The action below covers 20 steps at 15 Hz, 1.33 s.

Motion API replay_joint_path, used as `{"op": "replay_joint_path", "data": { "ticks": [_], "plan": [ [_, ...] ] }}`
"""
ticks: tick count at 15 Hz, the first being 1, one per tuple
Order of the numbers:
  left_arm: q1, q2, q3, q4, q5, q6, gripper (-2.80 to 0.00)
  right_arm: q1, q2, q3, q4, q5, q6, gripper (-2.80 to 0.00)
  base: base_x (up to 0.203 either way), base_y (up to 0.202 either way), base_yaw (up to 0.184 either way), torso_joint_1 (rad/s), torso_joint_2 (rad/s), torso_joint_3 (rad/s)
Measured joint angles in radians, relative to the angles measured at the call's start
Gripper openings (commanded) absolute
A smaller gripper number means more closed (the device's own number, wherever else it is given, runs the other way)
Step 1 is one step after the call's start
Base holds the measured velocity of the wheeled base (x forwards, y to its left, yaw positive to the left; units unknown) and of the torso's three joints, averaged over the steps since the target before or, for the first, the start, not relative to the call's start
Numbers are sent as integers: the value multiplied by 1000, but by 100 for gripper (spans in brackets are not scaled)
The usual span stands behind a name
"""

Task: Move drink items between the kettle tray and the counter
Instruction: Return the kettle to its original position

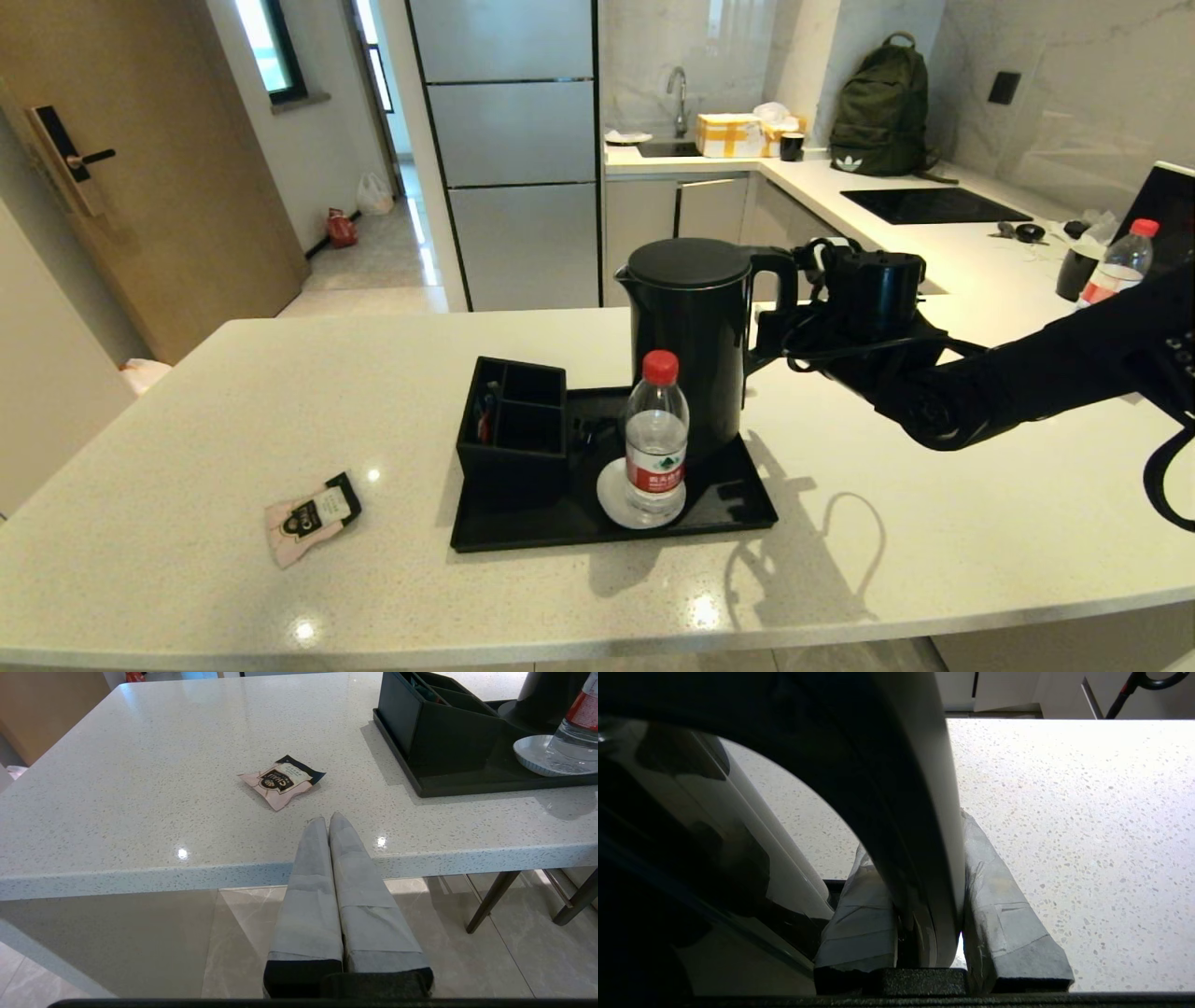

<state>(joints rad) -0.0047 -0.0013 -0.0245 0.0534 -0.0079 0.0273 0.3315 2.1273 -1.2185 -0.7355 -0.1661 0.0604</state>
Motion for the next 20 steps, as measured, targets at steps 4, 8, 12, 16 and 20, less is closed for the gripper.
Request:
{"op": "replay_joint_path", "data": {
  "ticks": [4, 8, 12, 16, 20],
  "plan": [
    [0, 0, 0, 0, 1, 1, -280, 4, 16, -8, -4, 1, 3, -280, 0, 0, 0, 0, 0, 0],
    [0, 0, 0, 0, 0, 0, -280, 22, 31, -7, -8, 0, 7, -280, 0, 0, 0, 0, 0, 0],
    [0, 0, 0, 0, 2, 0, -280, 32, 34, 0, -4, -2, 9, -280, 0, 0, 0, 0, 0, 0],
    [0, 0, 0, 0, 0, 0, -280, 37, 28, 3, 1, 0, 11, -280, 0, 0, 0, 0, 0, 0],
    [-1, 0, 0, 0, 1, 0, -280, 35, 44, -7, -1, 1, 12, 0, 0, 0, 0, 0, 0, 0]
  ]
}}
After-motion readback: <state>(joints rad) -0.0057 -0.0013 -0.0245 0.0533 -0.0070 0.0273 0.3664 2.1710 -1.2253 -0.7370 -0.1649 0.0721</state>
